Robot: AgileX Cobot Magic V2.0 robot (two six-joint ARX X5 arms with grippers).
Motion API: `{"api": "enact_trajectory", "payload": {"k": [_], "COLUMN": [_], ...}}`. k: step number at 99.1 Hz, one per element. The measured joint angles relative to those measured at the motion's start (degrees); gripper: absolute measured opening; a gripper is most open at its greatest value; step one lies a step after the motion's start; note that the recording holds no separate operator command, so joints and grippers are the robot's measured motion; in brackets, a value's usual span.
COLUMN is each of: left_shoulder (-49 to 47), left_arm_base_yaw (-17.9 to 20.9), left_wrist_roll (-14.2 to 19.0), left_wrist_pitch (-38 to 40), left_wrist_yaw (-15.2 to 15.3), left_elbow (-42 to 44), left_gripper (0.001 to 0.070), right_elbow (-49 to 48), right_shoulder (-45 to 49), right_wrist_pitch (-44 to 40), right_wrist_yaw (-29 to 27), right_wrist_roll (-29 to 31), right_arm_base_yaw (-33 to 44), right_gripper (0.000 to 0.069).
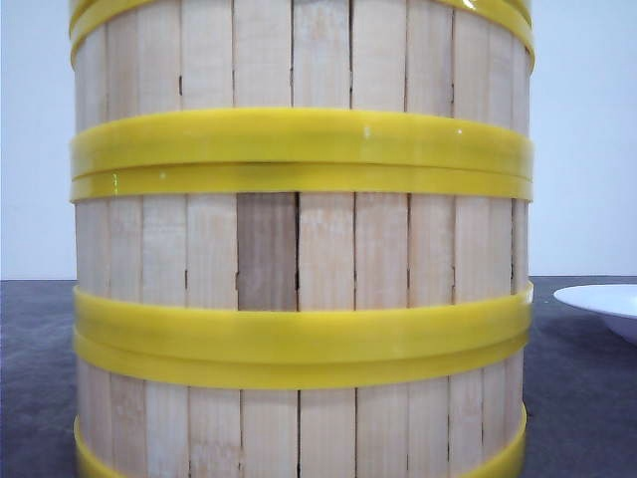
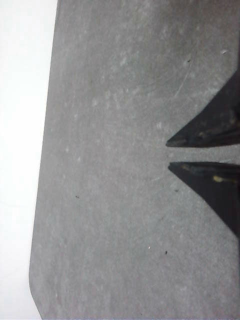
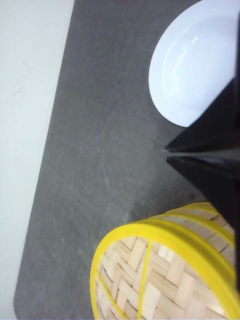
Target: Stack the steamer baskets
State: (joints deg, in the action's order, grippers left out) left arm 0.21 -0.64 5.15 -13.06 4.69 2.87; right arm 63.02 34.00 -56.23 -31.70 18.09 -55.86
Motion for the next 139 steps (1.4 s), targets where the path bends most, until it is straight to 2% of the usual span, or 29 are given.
{"api": "enact_trajectory", "payload": {"k": [64, 77, 86, 99, 108, 122, 139], "left_shoulder": [0.00, 0.00, 0.00, 0.00, 0.00, 0.00, 0.00], "left_arm_base_yaw": [0.00, 0.00, 0.00, 0.00, 0.00, 0.00, 0.00], "left_wrist_roll": [-0.02, 0.00, 0.00, -0.02, 0.00, 0.00, 0.00], "left_wrist_pitch": [0.00, 0.00, 0.00, 0.00, 0.00, 0.00, 0.00], "left_wrist_yaw": [0.00, 0.00, 0.00, 0.00, 0.00, 0.00, 0.00], "left_elbow": [0.00, 0.00, 0.00, 0.00, 0.00, 0.00, 0.00], "left_gripper": [0.0025, 0.0025, 0.0025, 0.0025, 0.0025, 0.0025, 0.0025], "right_elbow": [0.00, 0.00, 0.00, -0.11, -1.77, -8.13, -18.78], "right_shoulder": [0.00, 0.00, 0.00, 0.00, -0.79, -3.41, -7.54], "right_wrist_pitch": [0.00, 0.04, 1.77, 7.52, 14.12, 22.91, 32.35], "right_wrist_yaw": [-0.09, -3.56, -5.62, -5.03, -1.77, 8.68, 19.78], "right_wrist_roll": [-0.07, -0.72, -1.81, -5.88, -10.60, -17.42, -20.76], "right_arm_base_yaw": [0.00, 0.22, 2.69, 10.16, 17.73, 29.83, 43.98], "right_gripper": [0.0009, 0.0009, 0.0009, 0.0009, 0.0009, 0.0009, 0.0009]}}
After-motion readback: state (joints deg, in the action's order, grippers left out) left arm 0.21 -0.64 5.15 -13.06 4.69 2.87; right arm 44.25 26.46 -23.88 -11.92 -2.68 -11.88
